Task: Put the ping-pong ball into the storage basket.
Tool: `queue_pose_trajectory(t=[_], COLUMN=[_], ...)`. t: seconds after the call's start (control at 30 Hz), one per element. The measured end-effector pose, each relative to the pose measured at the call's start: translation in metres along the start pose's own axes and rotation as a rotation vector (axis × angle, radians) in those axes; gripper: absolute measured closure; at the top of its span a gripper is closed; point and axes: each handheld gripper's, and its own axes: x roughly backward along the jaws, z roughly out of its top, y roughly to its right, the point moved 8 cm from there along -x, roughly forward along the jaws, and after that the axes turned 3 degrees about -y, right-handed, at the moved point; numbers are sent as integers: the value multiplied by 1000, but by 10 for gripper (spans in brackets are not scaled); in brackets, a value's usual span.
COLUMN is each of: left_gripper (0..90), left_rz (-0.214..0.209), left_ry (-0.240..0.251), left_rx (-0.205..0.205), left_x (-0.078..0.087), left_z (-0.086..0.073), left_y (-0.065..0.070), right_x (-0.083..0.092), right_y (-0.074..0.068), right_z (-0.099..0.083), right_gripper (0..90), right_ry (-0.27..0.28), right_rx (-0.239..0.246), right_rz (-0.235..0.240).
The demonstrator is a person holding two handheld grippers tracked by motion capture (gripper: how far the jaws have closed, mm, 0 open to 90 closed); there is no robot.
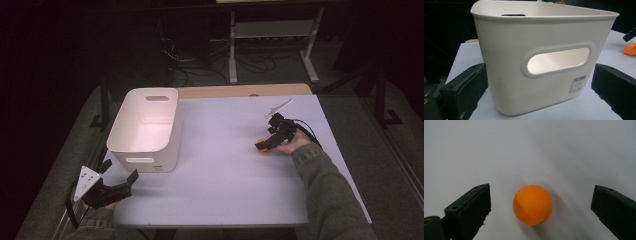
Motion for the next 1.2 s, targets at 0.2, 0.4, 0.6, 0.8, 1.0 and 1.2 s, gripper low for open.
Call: queue_pose_trajectory(t=[0.2,0.4,0.6,0.8,1.0,1.2], left_gripper=[1,1,1,1,1,1], left_rz=[0,-1,-1,-3,-3,-2], left_ry=[-2,-3,-1,-3,-4,-3], left_rx=[0,1,2,-3,-4,-3], left_x=[0,0,0,0,0,0], left_z=[0,0,0,0,0,0], left_y=[0,0,0,0,0,0], right_x=[-5,-9,-9,-10,-8,-7], right_y=[-1,-1,1,-1,-3,-3], right_z=[-2,-5,-6,-6,-6,-5], right_gripper=[131,228,350,415,490,497], right_ry=[-22,-48,-51,-51,-48,-43], right_rx=[10,15,23,34,45,50], right_rz=[29,35,40,57,62,62])
